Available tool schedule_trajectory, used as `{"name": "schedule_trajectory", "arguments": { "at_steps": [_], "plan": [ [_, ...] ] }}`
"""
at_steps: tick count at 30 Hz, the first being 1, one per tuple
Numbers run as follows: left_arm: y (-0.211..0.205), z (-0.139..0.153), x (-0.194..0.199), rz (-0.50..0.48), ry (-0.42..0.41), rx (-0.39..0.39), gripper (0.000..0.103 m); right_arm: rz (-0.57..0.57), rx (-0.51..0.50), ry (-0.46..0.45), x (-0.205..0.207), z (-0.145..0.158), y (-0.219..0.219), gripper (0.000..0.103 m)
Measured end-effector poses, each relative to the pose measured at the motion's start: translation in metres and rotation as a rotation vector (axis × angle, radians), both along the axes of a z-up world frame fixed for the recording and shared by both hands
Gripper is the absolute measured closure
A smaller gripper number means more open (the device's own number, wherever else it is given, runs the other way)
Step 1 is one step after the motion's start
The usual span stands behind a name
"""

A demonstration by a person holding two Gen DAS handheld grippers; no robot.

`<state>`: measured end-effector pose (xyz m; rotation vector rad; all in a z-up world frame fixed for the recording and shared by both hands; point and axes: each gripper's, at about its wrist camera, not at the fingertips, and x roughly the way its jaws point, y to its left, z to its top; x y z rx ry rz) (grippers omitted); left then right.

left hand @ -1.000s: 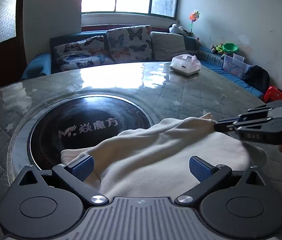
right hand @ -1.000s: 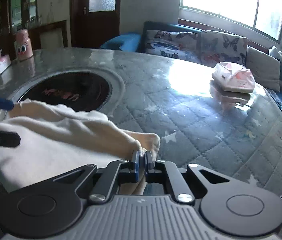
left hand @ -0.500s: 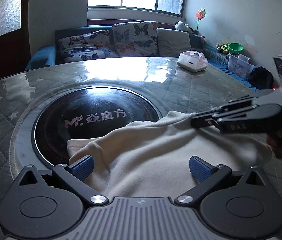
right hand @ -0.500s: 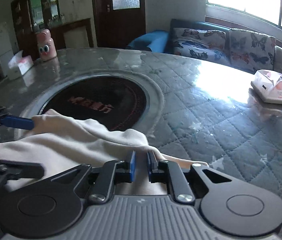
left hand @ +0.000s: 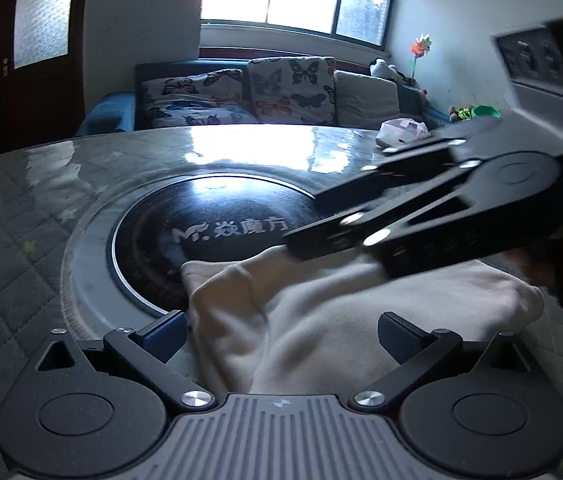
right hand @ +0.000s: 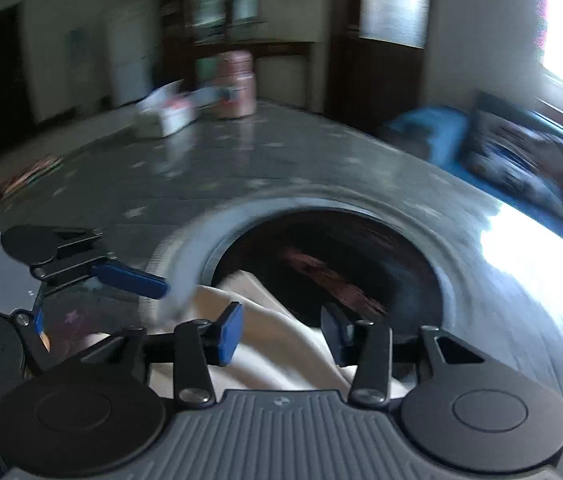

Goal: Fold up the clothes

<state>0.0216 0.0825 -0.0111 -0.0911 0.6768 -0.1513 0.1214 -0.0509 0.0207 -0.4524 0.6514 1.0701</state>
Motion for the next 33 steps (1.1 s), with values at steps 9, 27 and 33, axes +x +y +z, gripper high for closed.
{"name": "schedule_trajectory", "arguments": {
  "at_steps": [9, 27, 33],
  "plan": [
    [0.017, -0.004, -0.016, 0.032, 0.016, -0.05, 0.0, 0.236, -0.189, 0.019, 0.004, -0.022, 0.059, 0.093],
    [0.028, 0.008, -0.021, 0.018, -0.007, -0.1, 0.0, -0.119, -0.001, 0.12, 0.027, -0.001, -0.01, 0.087],
    [0.014, 0.02, -0.011, -0.045, -0.027, -0.147, 0.0, -0.202, -0.005, 0.131, 0.004, -0.012, -0.046, 0.087]
  ]
}}
